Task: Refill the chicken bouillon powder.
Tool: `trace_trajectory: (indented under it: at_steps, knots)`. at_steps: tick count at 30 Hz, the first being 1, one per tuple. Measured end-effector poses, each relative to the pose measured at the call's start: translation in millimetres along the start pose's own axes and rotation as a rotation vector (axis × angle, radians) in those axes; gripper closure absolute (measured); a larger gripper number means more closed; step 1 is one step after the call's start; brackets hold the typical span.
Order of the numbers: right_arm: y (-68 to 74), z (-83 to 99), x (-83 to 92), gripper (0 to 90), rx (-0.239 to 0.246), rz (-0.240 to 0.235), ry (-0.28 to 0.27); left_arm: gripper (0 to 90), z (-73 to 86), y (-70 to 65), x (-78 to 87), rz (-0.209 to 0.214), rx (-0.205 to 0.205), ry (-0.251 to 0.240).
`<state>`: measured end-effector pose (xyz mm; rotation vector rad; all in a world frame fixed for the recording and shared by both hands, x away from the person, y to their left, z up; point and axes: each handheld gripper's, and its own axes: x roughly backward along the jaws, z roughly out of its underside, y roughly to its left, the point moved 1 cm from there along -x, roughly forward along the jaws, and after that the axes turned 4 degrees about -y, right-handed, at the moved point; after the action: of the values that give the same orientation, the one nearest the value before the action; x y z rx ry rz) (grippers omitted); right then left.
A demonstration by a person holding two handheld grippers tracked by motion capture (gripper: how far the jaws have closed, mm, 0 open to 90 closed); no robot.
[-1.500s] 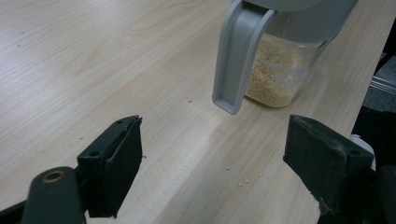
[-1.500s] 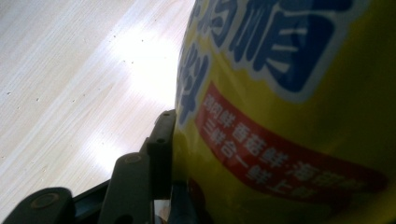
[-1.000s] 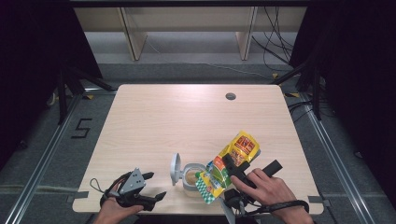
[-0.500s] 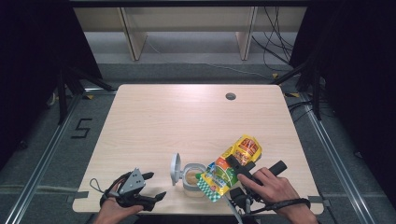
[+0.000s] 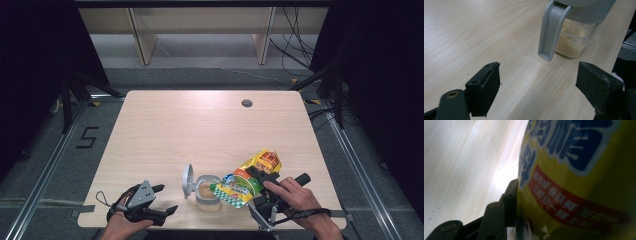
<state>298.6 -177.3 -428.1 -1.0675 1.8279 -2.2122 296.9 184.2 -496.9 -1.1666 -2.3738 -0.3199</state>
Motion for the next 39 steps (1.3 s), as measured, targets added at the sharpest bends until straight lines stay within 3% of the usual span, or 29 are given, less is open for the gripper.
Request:
trace_trajectory:
  at_steps: [4,6,7,8,9,10,11,13,14,15,18,22,23,24,25,26,27,28,29,30,33,36,39]
  knots:
    - [2.7,6.8,-0.7,54.9,-0.050,-0.005,-0.028,18.6,0.1,0.0,0.0,0.000,0.000,0.000]
    - [6.0,10.8,-0.5,55.1,-0.119,-0.010,-0.053,18.6,0.0,-0.1,0.0,0.000,0.000,0.001]
    - [7.9,11.9,0.2,55.2,-0.142,-0.018,-0.048,18.6,0.0,-2.9,-1.6,0.009,0.033,-0.028]
    - [5.0,12.5,-0.1,55.3,-0.102,-0.004,-0.063,18.6,0.0,-2.8,-1.4,0.009,0.031,-0.027]
    - [10.0,13.8,-0.7,55.3,-0.165,-0.022,-0.062,18.6,0.0,-2.8,-1.4,0.009,0.031,-0.027]
    - [14.5,13.9,-0.4,55.4,-0.230,-0.027,-0.049,18.6,0.0,-0.1,0.1,0.000,0.000,0.000]
    - [8.4,15.7,-6.0,55.5,-0.152,-0.027,-0.125,18.6,0.0,-0.1,0.1,0.000,0.000,0.000]
    - [13.0,17.8,-6.3,55.8,-0.238,-0.034,-0.134,18.6,-0.1,-2.0,-0.5,0.008,0.020,-0.018]
    - [18.7,19.3,-5.3,56.0,-0.330,-0.039,-0.123,18.6,-0.2,-1.7,-0.2,0.013,0.019,-0.014]
    - [14.9,20.8,-7.6,56.1,-0.273,-0.036,-0.157,18.6,-0.2,-1.2,0.0,0.008,0.016,-0.011]
    - [16.3,26.2,-8.1,56.7,-0.328,-0.032,-0.187,18.6,-0.2,0.0,0.3,0.004,0.003,0.001]
    - [19.0,35.4,-10.9,58.1,-0.416,-0.031,-0.241,18.6,-0.2,-2.1,-1.1,0.004,0.024,-0.023]
    - [19.9,38.1,-11.8,58.8,-0.452,-0.026,-0.254,18.6,0.0,-1.7,-0.8,0.004,0.019,-0.020]
    - [23.9,38.8,-11.0,59.2,-0.530,-0.035,-0.247,18.6,-0.1,-0.3,0.1,-0.002,0.002,-0.002]
    - [24.7,41.8,-12.7,59.9,-0.559,-0.031,-0.261,18.6,-0.1,-0.3,0.0,-0.001,0.002,-0.001]
    - [24.6,43.3,-13.7,60.5,-0.564,-0.033,-0.267,18.6,0.0,-0.2,0.0,-0.001,0.000,0.001]
    - [26.7,44.9,-14.1,61.1,-0.609,-0.041,-0.269,18.6,0.0,-0.7,-0.4,0.000,0.007,-0.005]
    - [26.9,46.0,-14.2,61.5,-0.620,-0.053,-0.270,18.6,-0.1,-0.9,-0.5,0.003,0.010,-0.007]
    - [26.7,49.0,-16.9,62.1,-0.621,-0.035,-0.279,18.6,0.1,-1.0,-0.9,0.003,0.013,-0.015]
    - [28.3,50.4,-16.1,63.0,-0.661,-0.045,-0.277,18.6,0.0,-0.2,-0.6,-0.001,0.003,-0.007]
    - [29.2,56.8,-17.3,65.2,-0.705,-0.026,-0.294,18.6,-0.2,-0.3,-0.3,0.002,0.004,-0.005]
    - [31.5,61.6,-17.8,66.3,-0.787,-0.023,-0.295,18.6,0.1,-1.0,-1.1,0.004,0.014,-0.015]
    - [31.6,67.8,-20.2,68.2,-0.863,0.001,-0.334,18.6,-0.1,-0.7,-1.2,0.004,0.011,-0.016]
